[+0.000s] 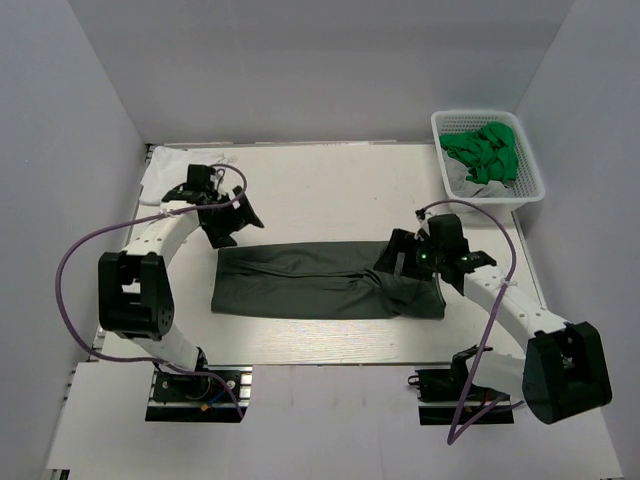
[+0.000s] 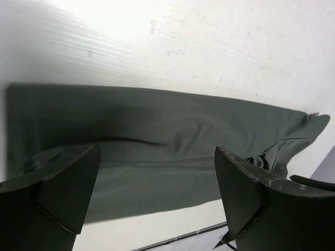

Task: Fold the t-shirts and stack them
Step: Fold the other side of the tshirt into a rectangle, then rotate the tshirt 90 degrees

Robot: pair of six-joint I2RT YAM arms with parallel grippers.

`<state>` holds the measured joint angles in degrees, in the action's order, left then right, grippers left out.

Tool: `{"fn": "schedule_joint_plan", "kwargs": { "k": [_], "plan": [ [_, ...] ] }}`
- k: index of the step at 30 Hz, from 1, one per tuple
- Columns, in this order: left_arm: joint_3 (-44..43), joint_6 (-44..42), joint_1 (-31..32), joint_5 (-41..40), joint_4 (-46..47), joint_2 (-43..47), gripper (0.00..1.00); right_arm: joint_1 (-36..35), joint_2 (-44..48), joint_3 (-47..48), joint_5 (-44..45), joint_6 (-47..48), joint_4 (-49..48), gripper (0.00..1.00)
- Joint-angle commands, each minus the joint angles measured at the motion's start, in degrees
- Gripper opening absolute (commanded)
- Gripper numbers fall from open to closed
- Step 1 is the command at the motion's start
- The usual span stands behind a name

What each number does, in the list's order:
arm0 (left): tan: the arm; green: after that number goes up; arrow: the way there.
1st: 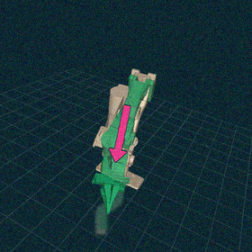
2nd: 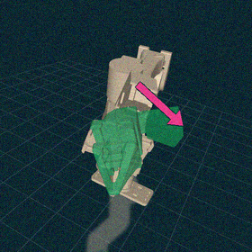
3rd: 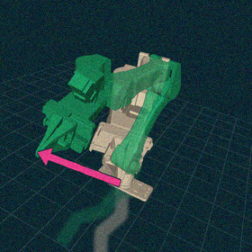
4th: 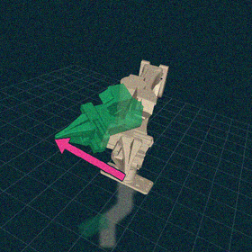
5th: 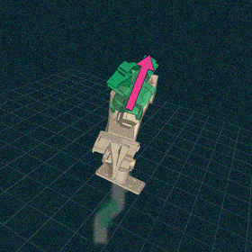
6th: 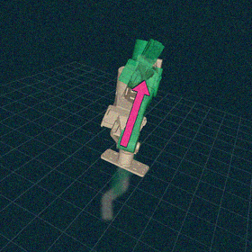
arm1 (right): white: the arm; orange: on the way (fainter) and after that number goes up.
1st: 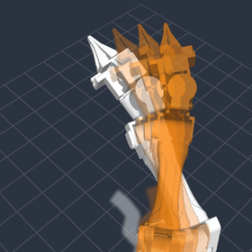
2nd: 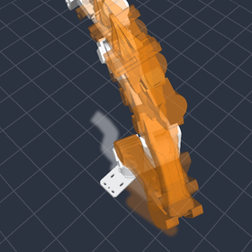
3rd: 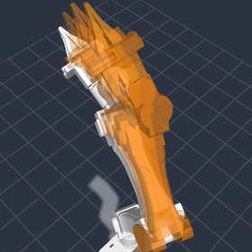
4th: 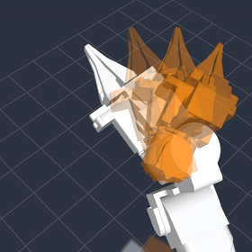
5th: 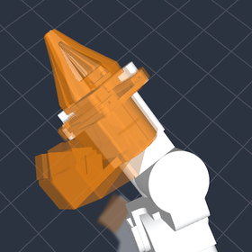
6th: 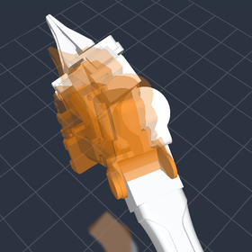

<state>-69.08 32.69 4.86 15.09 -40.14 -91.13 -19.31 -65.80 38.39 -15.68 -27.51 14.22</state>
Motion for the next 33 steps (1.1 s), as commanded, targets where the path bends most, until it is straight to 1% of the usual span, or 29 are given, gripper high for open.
{"fn": "schedule_joint_plan", "kwargs": {
  "k": [1,3,8,11,12,14,17,22,24,25,27,29,30,32,33],
  "plan": [
    [4.2,1.0,0.8,7.5,5.4,-2.1,1.0,-0.1,-1.6,-2.0,-1.5,-1.8,-2.0,0.9],
    [7.3,1.5,1.5,6.2,6.2,-3.4,1.0,0.1,-2.2,-3.6,-0.4,-2.3,-1.1,0.9],
    [11.3,1.5,1.5,1.2,1.5,-4.1,1.0,0.1,-2.8,-5.2,3.6,-2.8,2.7,0.9],
    [15.4,1.0,1.5,0.1,0.9,-1.0,1.0,0.2,-2.5,-6.0,6.4,-2.1,4.3,0.9],
    [17.1,1.0,1.5,-0.8,0.9,-0.3,1.0,0.3,-2.6,-6.0,6.9,-3.5,4.7,0.9],
    [18.4,1.0,1.5,-2.3,0.9,0.3,1.0,0.3,-2.9,-6.7,8.5,-3.6,4.8,0.9],
    [19.0,1.5,1.5,-2.3,0.9,-0.6,1.0,0.4,-4.8,-6.8,9.9,-4.1,4.9,0.9],
    [20.1,2.0,1.5,-0.9,1.0,-0.9,1.0,0.4,-11.5,-4.6,12.3,-4.0,4.5,0.9],
    [20.9,4.0,1.5,-1.4,-0.2,0.6,1.0,0.5,-14.8,-2.4,14.2,-3.3,3.2,0.9],
    [21.6,5.2,2.0,-2.2,-0.9,2.7,1.0,0.8,-19.0,0.7,15.0,-2.6,2.1,0.9],
    [23.3,8.7,3.3,-1.6,-1.5,5.3,1.0,0.9,-21.9,3.7,15.3,-1.3,1.8,0.9],
    [25.8,12.8,4.1,-0.9,-1.5,9.3,1.0,1.0,-28.6,9.7,14.8,1.8,1.0,0.9],
    [27.6,14.1,4.9,0.5,-1.5,10.5,1.0,1.2,-34.4,11.0,13.3,3.5,-1.3,0.9],
    [28.2,16.3,5.8,2.0,-1.0,12.4,1.0,1.6,-39.1,16.5,12.3,5.4,-2.1,0.9],
    [28.2,17.1,6.6,3.2,-0.5,12.9,1.0,1.3,-41.3,25.2,11.5,7.7,-1.0,0.9]
  ]
}}
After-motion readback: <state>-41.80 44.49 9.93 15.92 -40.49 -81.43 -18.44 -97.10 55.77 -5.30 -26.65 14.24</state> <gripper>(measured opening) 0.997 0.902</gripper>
